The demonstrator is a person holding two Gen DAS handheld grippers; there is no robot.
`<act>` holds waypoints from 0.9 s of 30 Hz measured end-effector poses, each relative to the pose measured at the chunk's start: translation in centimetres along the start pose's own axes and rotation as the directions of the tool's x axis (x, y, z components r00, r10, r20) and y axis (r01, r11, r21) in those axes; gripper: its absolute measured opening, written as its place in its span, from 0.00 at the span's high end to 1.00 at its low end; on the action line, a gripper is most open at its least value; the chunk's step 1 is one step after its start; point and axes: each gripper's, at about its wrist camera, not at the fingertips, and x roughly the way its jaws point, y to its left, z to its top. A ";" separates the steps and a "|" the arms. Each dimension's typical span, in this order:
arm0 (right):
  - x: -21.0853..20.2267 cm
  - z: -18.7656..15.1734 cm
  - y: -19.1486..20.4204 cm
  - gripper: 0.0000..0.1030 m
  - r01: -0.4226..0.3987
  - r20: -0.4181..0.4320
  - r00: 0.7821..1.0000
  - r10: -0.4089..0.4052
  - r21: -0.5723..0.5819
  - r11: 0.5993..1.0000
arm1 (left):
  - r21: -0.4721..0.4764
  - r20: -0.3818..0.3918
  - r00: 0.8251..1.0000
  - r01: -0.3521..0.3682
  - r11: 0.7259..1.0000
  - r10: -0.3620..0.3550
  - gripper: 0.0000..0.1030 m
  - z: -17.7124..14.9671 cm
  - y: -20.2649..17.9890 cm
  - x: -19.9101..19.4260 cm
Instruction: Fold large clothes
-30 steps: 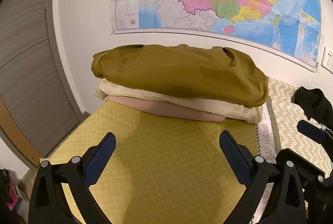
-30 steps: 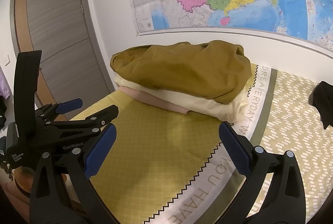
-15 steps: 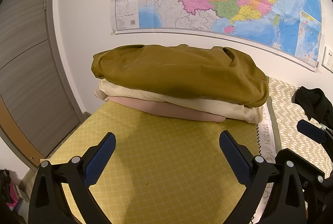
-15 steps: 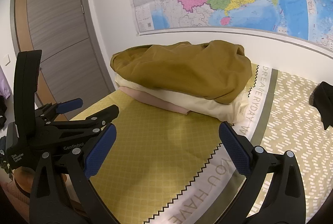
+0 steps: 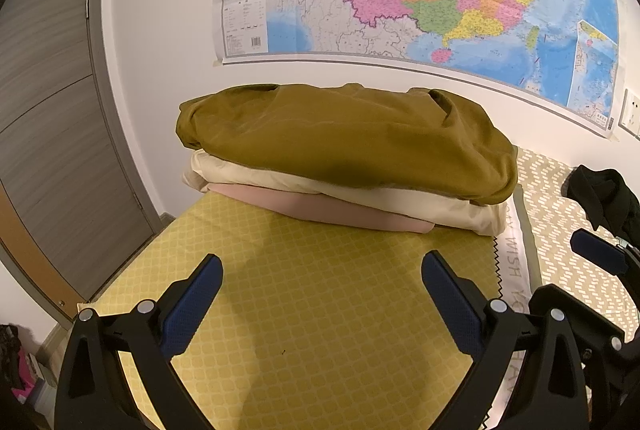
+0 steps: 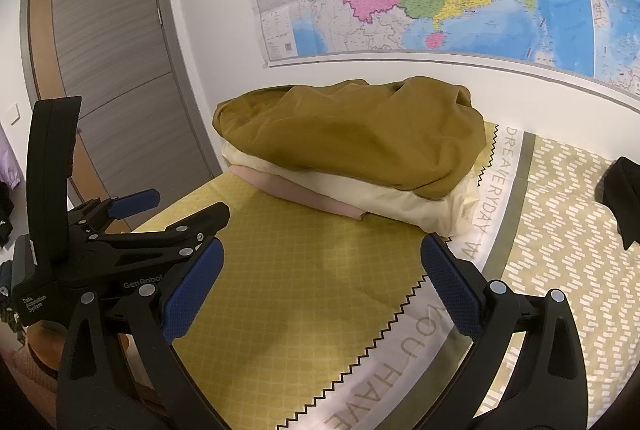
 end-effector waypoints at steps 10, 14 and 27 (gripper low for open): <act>0.0 -0.1 0.1 0.05 0.004 0.002 1.000 -0.004 0.002 1.000 | 0.002 0.003 1.000 -0.005 1.000 0.005 0.07 -0.1 0.0 0.0; -0.1 -0.1 0.1 0.05 0.002 0.004 1.000 -0.002 -0.001 1.000 | -0.001 0.004 1.000 -0.006 1.000 0.006 0.07 -0.2 0.1 -0.1; -0.3 -0.2 0.1 0.05 -0.001 0.003 1.000 0.001 -0.002 1.000 | 0.003 0.009 1.000 -0.018 1.000 0.018 0.07 -0.2 0.0 -0.3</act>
